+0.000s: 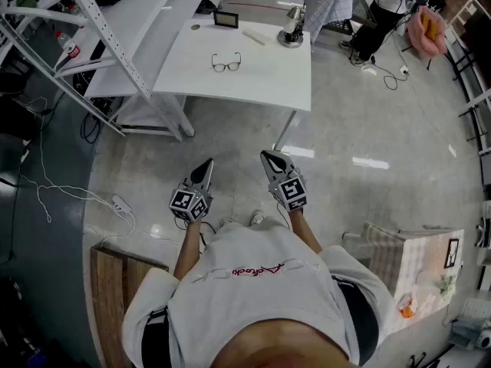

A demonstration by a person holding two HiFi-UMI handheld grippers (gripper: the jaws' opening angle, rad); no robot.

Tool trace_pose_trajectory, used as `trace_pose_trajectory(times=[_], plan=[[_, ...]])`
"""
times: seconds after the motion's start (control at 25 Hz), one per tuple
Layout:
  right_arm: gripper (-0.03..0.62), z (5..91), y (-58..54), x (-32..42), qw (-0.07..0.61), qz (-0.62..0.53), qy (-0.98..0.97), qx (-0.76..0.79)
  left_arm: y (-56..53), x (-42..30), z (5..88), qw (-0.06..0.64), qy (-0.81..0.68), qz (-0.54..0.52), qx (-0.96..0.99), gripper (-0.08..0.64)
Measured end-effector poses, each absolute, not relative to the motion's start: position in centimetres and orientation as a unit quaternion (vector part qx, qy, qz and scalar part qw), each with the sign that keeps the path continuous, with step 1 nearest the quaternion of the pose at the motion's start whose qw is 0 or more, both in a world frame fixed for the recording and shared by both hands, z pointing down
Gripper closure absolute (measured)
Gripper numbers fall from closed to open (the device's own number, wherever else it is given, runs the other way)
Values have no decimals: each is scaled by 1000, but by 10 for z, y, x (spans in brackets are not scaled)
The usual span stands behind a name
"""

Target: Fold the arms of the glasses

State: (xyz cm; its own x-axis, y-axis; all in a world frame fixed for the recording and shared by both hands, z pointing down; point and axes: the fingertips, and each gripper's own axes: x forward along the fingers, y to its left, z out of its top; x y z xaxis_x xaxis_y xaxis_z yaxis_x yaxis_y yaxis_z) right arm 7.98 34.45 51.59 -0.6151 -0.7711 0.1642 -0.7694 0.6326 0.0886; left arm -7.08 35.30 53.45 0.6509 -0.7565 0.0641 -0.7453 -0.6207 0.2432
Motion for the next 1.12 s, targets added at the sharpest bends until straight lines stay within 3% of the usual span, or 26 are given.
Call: trace_pose_trajectory(times=[1.12], plan=[[566,531,343,106,74,24,-908,412,353,-32,544,143,-423,-10,895,569]])
